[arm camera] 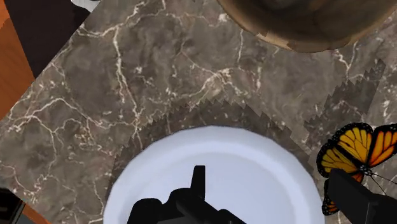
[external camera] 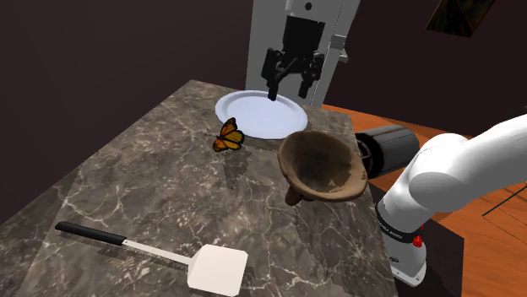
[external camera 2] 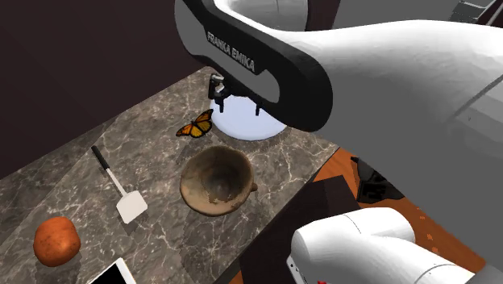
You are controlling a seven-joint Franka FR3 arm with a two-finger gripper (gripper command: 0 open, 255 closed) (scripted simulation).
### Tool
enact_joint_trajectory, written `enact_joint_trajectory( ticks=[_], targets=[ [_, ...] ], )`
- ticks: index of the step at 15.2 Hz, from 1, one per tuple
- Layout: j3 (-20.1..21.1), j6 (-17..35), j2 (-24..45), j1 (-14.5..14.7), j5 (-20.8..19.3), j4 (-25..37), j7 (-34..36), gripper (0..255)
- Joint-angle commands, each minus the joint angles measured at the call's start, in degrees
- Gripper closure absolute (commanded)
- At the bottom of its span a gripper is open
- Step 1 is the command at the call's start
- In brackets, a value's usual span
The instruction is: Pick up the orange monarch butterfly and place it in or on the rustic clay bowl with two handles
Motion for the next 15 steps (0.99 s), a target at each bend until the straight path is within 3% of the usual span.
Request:
enact_joint_trajectory(
  ticks=[1, 10, 15],
  targets=[
    [2.0, 1.5, 3.1, -0.1, 1.6, 1.0, 4.1, 0],
    [9.8, 9.5, 21.4, -0.6, 5.1, 9.4, 21.9, 0],
    [10.7, 13.1, 23.2, -0.1, 5.4, 7.6, 23.0, 0]
  ],
)
